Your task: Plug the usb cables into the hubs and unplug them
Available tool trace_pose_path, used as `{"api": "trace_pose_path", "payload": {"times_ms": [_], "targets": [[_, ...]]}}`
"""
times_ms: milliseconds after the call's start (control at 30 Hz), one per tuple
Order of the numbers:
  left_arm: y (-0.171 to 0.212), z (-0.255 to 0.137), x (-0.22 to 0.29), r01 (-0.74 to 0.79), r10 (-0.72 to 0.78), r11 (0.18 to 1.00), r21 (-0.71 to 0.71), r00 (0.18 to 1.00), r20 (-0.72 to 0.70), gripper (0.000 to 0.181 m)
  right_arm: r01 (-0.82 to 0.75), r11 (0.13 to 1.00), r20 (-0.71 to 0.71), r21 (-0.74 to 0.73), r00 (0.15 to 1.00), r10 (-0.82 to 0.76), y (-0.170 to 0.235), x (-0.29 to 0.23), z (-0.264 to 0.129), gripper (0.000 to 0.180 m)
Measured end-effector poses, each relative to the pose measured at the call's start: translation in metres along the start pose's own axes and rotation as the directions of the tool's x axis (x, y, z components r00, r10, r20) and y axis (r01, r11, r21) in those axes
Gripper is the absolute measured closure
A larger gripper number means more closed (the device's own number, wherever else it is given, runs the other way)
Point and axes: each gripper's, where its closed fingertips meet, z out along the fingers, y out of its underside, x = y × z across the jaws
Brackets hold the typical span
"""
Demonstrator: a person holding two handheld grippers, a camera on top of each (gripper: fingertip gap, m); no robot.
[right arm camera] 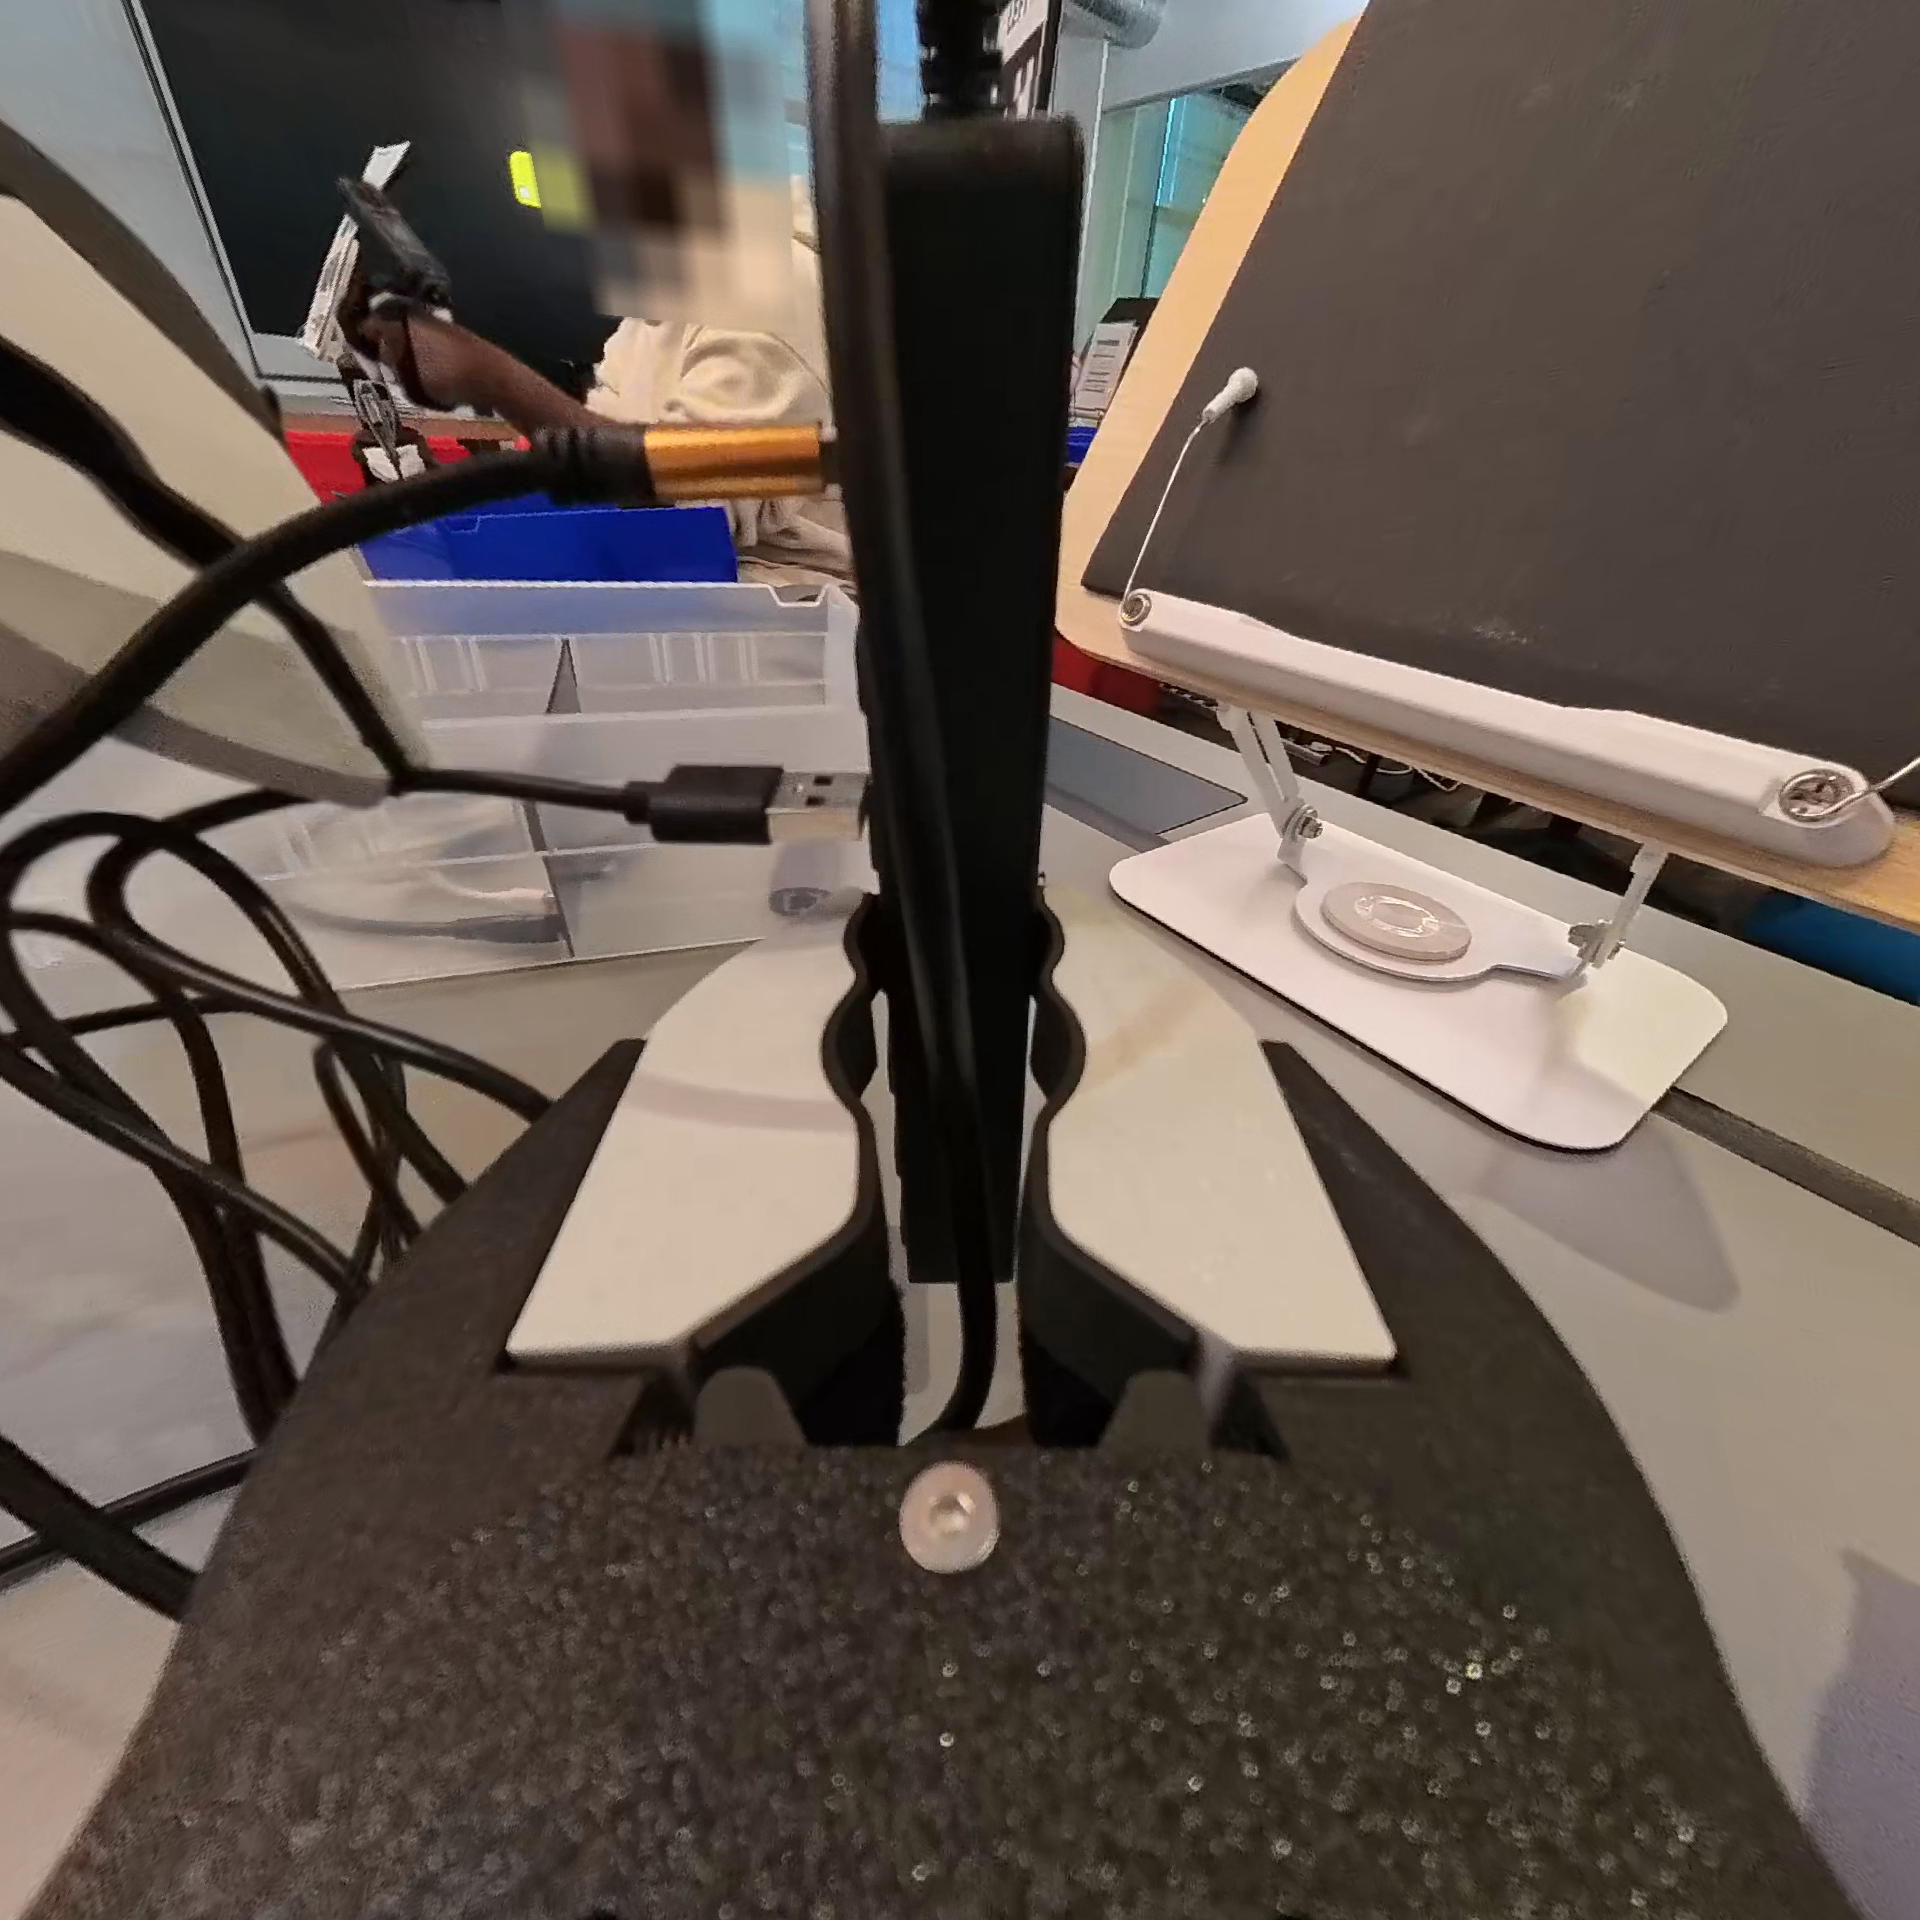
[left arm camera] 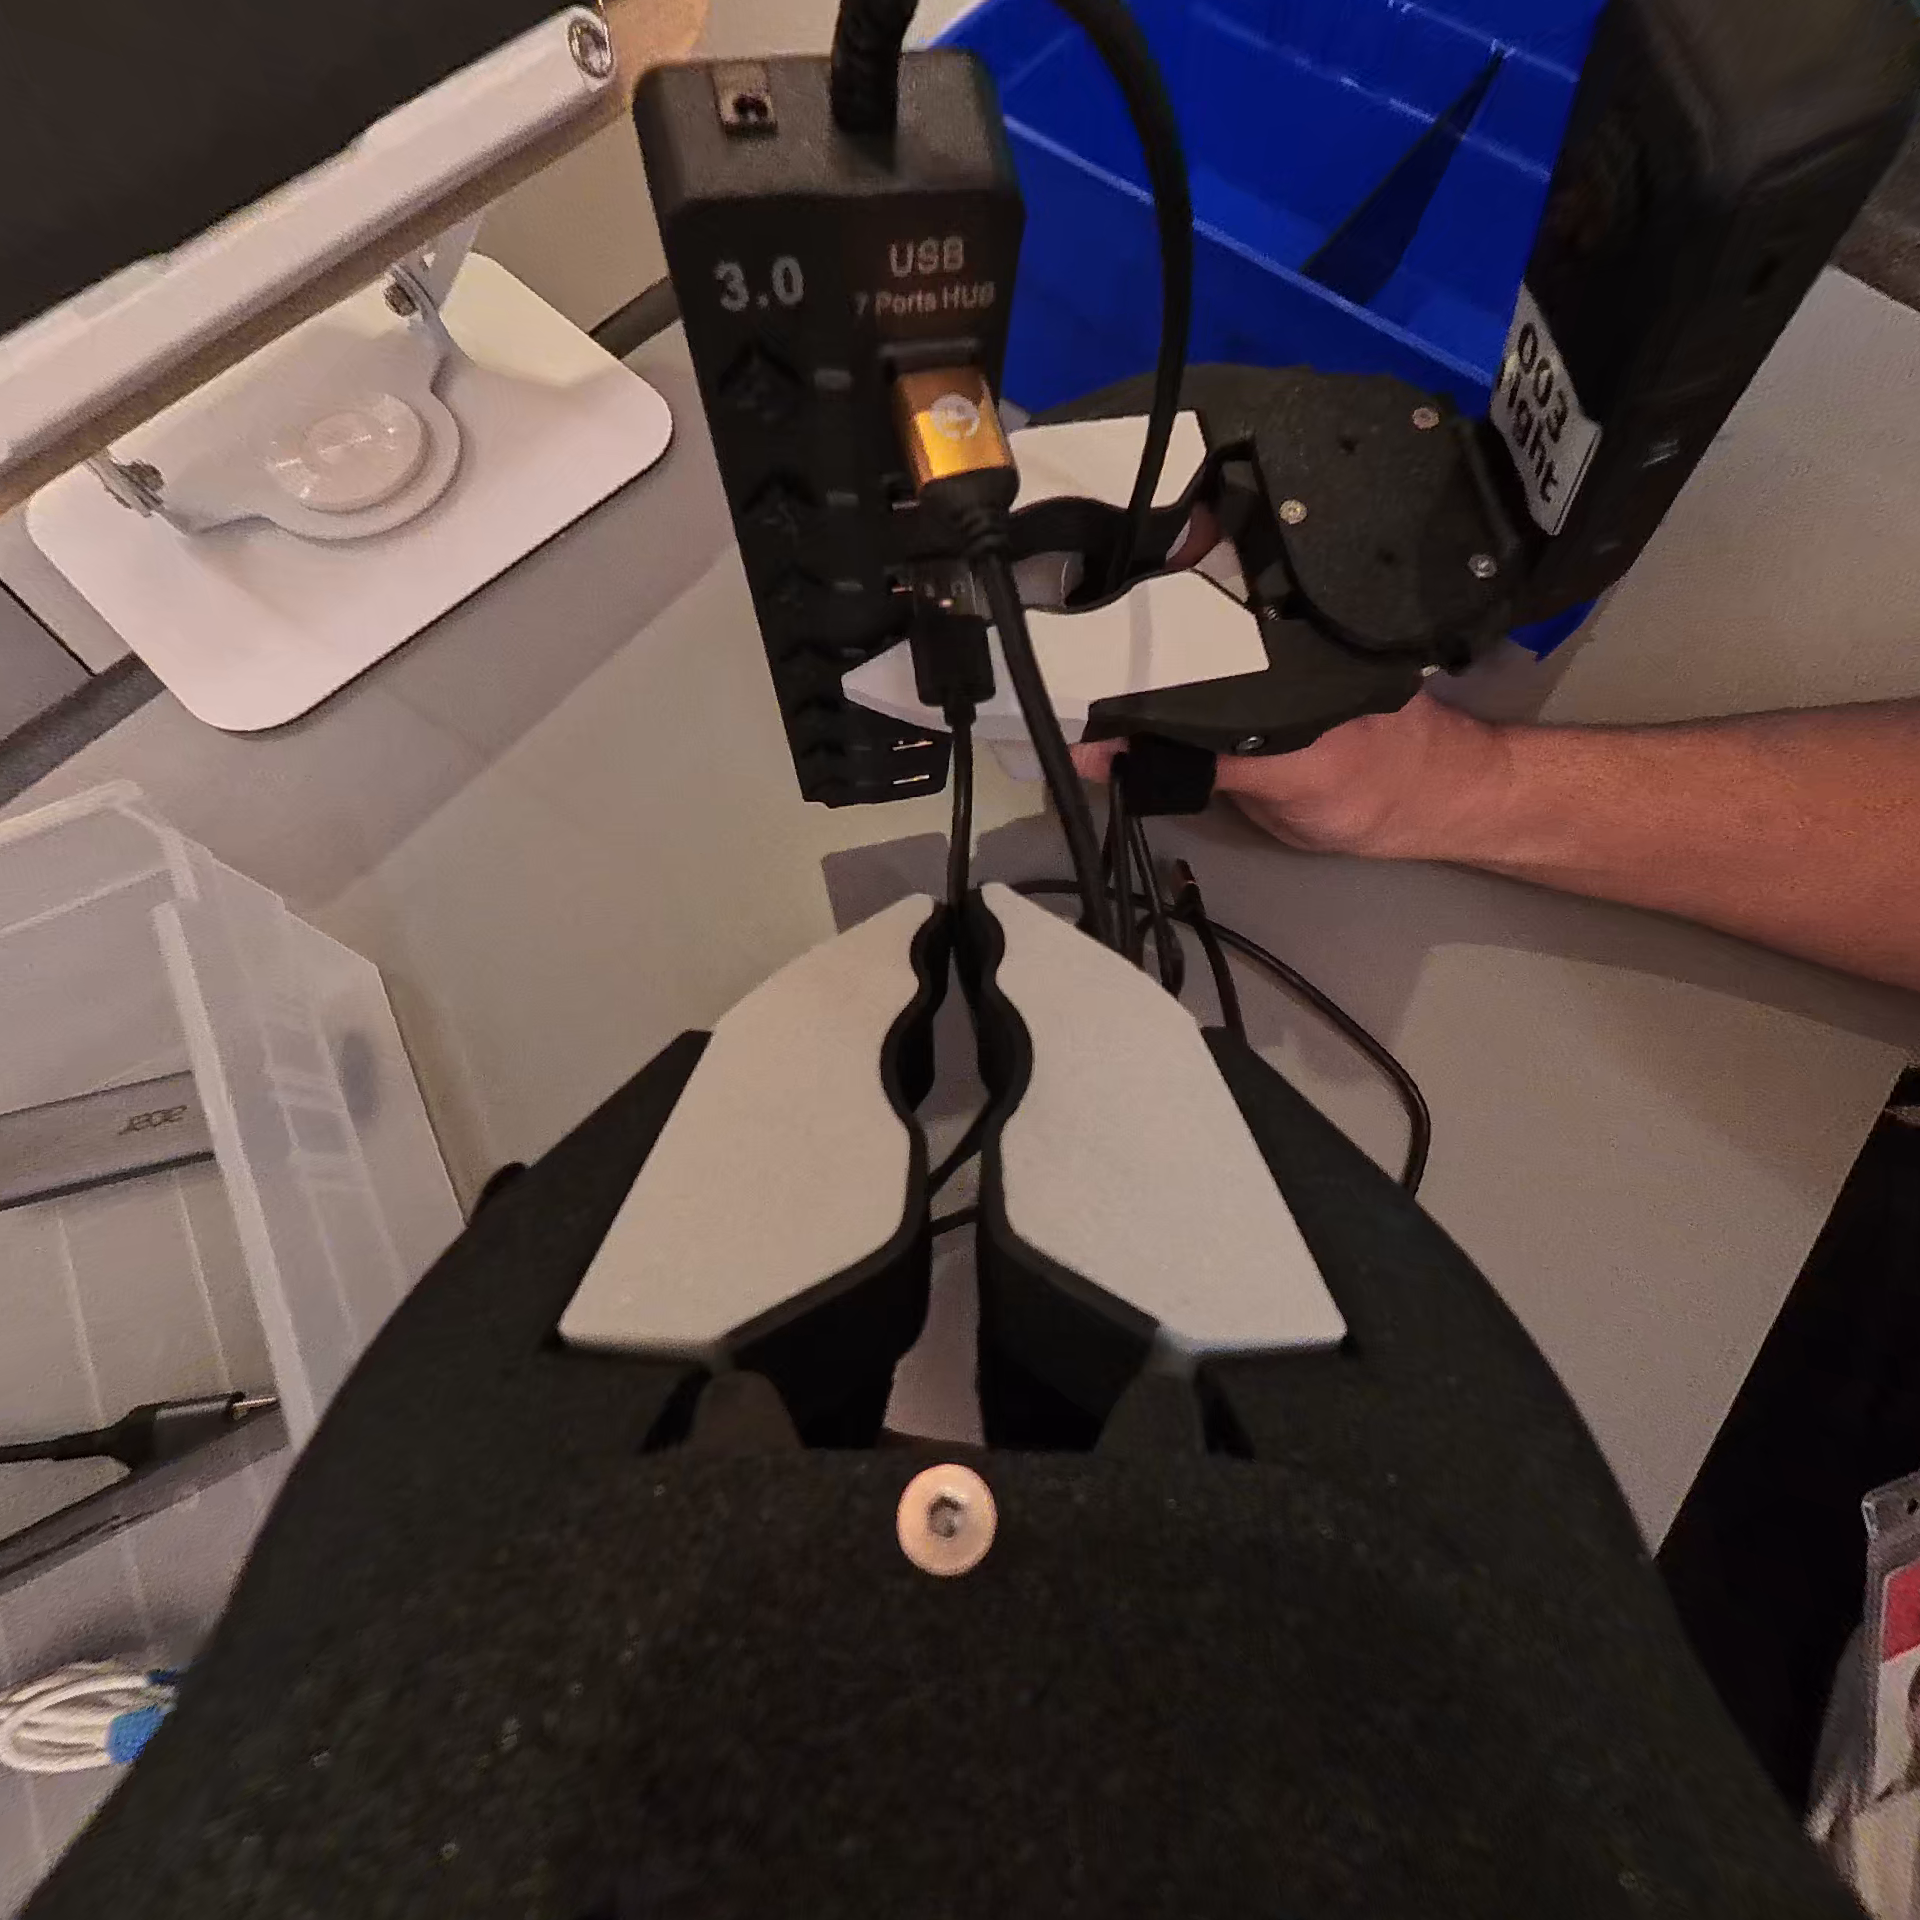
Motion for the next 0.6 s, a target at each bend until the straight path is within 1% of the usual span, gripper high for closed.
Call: {"api": "trace_pose_path", "payload": {"times_ms": [200,400,600], "targets": [[-0.0004,0.0017,-0.0020,0.020,-0.020,1.000,0.011,1.000,0.004,0.179,-0.006,1.000,-0.001,-0.004,1.000,0.006,0.0011,0.0015,-0.0001,0.154],[-0.0053,-0.0015,-0.0048,0.015,-0.016,0.999,0.052,1.000,0.020,0.179,-0.010,1.000,0.000,-0.009,1.000,0.010,0.0022,0.0020,0.0005,0.154],[-0.0043,0.0021,-0.0032,0.020,-0.020,0.999,0.044,1.000,0.008,0.179,-0.014,1.000,0.000,-0.012,1.000,0.014,0.0031,0.0025,0.0008,0.154]]}}
